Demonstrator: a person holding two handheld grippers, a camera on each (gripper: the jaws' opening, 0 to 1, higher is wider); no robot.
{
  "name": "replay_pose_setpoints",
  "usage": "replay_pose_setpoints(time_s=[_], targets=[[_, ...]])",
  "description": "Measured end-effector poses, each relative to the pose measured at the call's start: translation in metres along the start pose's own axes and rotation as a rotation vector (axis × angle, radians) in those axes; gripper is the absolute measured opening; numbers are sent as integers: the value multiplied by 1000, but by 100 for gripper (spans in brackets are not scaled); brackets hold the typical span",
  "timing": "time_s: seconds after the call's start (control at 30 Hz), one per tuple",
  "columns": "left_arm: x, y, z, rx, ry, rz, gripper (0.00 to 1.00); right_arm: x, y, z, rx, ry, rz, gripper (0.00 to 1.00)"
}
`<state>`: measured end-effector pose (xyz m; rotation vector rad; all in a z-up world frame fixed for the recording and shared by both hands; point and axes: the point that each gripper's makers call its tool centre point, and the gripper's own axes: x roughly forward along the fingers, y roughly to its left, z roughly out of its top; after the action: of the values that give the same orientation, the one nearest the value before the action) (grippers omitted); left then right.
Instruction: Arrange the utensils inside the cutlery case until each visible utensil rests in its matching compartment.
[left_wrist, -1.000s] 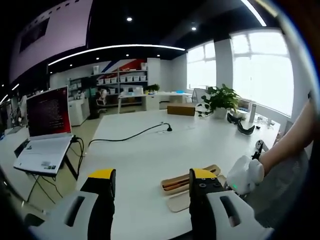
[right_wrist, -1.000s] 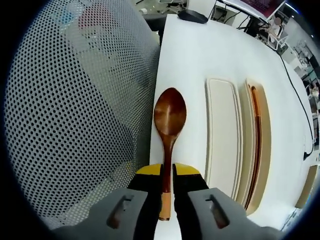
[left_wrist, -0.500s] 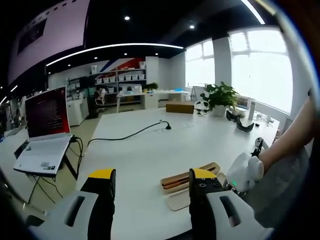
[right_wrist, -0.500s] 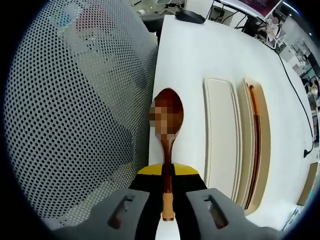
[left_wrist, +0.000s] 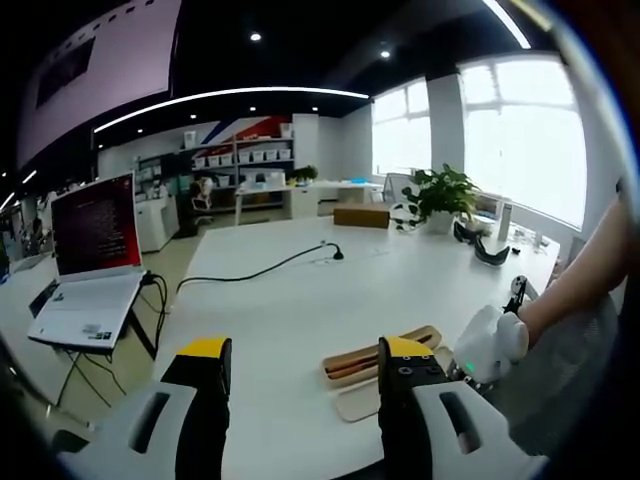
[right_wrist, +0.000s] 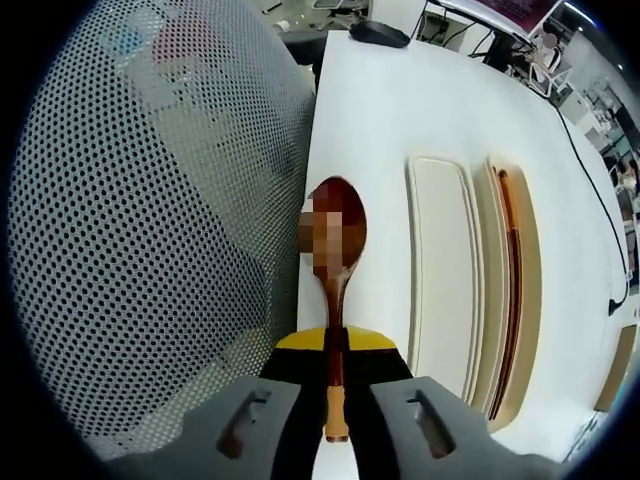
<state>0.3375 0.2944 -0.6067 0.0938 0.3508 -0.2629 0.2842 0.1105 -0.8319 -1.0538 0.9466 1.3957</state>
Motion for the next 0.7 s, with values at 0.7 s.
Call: replay_pose_setpoints(time_s=[0.7], targets=[[0,0,0,-4,2,4,61,-1,-4,-1,83,-26,5,0]])
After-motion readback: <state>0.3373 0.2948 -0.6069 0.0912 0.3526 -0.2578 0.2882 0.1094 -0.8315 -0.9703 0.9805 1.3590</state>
